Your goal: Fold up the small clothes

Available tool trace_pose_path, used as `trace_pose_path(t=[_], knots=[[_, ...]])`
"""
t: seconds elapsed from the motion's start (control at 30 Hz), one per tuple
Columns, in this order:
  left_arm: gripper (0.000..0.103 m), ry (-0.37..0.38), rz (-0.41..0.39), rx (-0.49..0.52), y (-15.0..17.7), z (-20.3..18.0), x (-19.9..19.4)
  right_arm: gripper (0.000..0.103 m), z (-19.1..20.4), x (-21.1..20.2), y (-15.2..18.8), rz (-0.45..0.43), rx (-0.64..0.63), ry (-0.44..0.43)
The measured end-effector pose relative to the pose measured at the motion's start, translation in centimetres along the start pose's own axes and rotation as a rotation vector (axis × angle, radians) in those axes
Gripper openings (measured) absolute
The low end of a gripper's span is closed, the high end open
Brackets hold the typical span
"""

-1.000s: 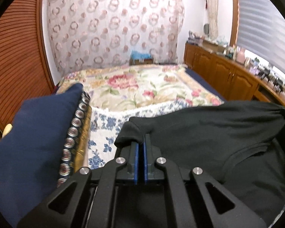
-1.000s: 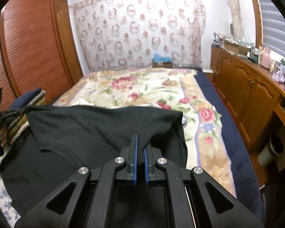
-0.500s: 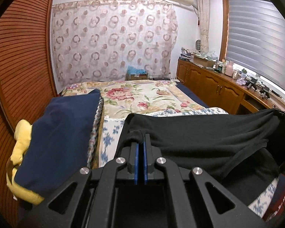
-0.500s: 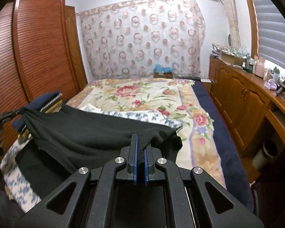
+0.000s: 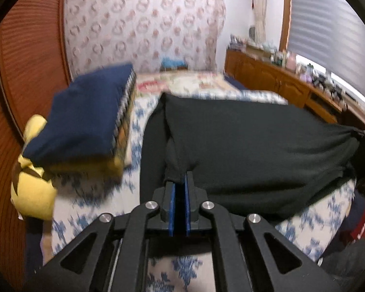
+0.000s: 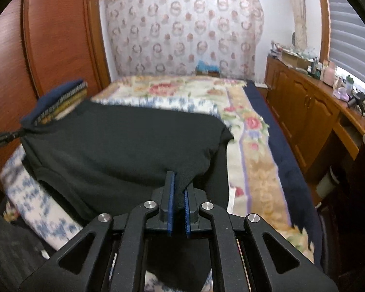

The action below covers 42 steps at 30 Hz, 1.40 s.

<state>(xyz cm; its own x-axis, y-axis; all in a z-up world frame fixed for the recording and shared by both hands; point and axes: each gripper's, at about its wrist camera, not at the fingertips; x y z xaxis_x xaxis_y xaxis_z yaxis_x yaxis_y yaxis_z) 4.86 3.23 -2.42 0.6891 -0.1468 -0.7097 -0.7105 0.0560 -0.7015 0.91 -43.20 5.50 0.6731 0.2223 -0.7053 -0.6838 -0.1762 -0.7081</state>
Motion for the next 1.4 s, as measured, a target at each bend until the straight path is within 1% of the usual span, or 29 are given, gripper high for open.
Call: trace_pose_path(t=[0.03,0.1,0.17,0.2,0.23,0.27,0.4,0.5,0.63,0.8,0.87,0.97,1.1,1.4], knots=[[0.009,-0.005,0.014,-0.002,0.4,0.1,0.3,0.009,0.2,0.1,0.4,0.006,0.004,0.003],[0.016,-0.005,0.024,-0.006,1.0,0.0,0.1,0.015,0.4,0.2,0.8,0.008,0.007,0.021],[0.026,-0.009,0.021,-0.008,1.3,0.1,-0.4,0.024,0.4,0.0,0.8,0.007,0.006,0.046],[0.027,-0.017,0.016,-0.007,1.3,0.1,-0.6,0.027,0.5,0.0,0.7,0.003,0.006,0.055],[0.029,-0.028,0.011,-0.003,1.4,0.2,-0.9,0.035,0.5,0.1,0.7,0.000,0.003,0.059],[0.030,-0.033,0.009,-0.002,1.4,0.2,-1.0,0.041,0.7,0.2,0.5,-0.004,-0.002,0.059],[0.032,-0.033,0.016,0.004,1.5,0.3,-0.9,0.043,1.8,1.3,0.0,-0.019,-0.014,0.031],[0.033,-0.037,0.034,0.017,1.2,0.1,0.1,0.044,3.3,3.1,-0.5,-0.020,-0.031,0.015],[0.034,-0.052,0.058,0.022,0.9,0.1,1.5,0.044,5.0,6.3,-0.8,0.012,-0.030,-0.027],[0.034,-0.064,0.084,0.015,0.8,0.5,2.8,0.044,7.0,9.0,-0.5,0.053,-0.049,-0.042],[0.035,-0.070,0.093,0.017,1.0,0.5,3.1,0.044,7.4,9.5,-0.3,0.067,-0.053,-0.054],[0.035,-0.081,0.109,0.013,1.3,0.8,3.6,0.044,7.9,10.0,0.4,0.091,-0.080,-0.031],[0.035,-0.086,0.126,-0.005,2.0,1.4,4.0,0.044,8.0,9.9,0.5,0.087,-0.086,-0.024],[0.036,-0.084,0.120,-0.020,2.6,1.6,3.8,0.044,8.2,10.2,0.7,0.080,-0.089,-0.005]])
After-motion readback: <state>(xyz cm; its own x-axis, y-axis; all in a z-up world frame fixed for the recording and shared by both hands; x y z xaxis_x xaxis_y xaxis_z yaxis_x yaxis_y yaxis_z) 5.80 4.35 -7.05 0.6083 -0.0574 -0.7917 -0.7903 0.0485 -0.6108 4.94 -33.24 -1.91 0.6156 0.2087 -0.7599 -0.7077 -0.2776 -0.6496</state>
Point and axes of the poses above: each gripper's, at about its wrist camera, not at the fingertips, and x roughly the way its jaws point, z to its left, y to its underside, and after that the axes turned 3 degrees about z, right-handed
